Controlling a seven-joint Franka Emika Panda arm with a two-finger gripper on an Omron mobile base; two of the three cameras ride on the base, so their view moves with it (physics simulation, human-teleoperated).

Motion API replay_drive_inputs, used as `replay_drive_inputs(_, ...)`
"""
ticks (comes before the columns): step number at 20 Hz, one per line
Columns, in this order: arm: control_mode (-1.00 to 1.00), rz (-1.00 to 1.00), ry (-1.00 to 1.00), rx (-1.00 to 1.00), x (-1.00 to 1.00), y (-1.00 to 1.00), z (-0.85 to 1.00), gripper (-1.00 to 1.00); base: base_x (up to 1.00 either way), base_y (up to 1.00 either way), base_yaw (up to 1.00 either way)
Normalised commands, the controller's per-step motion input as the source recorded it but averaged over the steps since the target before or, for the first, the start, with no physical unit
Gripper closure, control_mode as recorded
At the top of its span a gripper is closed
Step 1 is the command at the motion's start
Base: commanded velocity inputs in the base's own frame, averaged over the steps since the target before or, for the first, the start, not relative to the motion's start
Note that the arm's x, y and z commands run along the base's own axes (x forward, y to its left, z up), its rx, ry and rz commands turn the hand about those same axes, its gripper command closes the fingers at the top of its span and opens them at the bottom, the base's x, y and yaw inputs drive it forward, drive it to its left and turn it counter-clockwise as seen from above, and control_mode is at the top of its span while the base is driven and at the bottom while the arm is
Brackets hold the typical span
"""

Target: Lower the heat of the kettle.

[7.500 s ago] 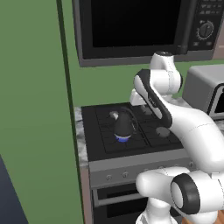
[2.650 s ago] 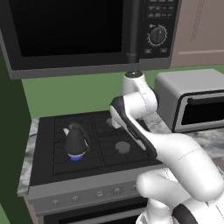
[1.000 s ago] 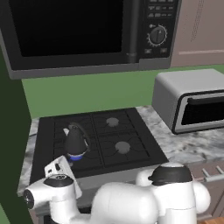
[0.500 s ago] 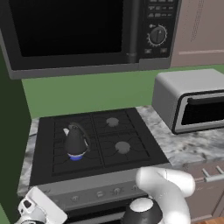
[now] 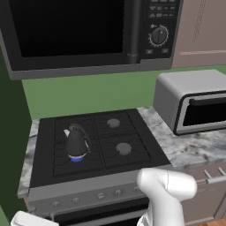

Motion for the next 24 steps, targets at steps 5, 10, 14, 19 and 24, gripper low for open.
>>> replay_drive_inputs(5, -1.00, 0.32, 0.07, -0.17, 0.00, -0.14, -0.62, -1.00, 0.00, 0.00, 0.00)
replay_drive_inputs(10, -1.00, 0.26, 0.00, -0.01, 0.10, -0.38, -0.26, -1.00, 0.00, 0.00, 0.00)
replay_drive_inputs(14, -1.00, 0.25, 0.00, 0.05, 0.42, -0.35, 0.00, -1.00, 0.00, 0.00, 0.00)
replay_drive_inputs(19, -1.00, 0.18, 0.00, 0.07, 0.43, -0.12, 0.00, -1.00, 0.00, 0.00, 0.00)
replay_drive_inputs(24, -1.00, 0.12, 0.00, 0.00, 0.22, -0.01, -0.12, -1.00, 0.00, 0.00, 0.00)
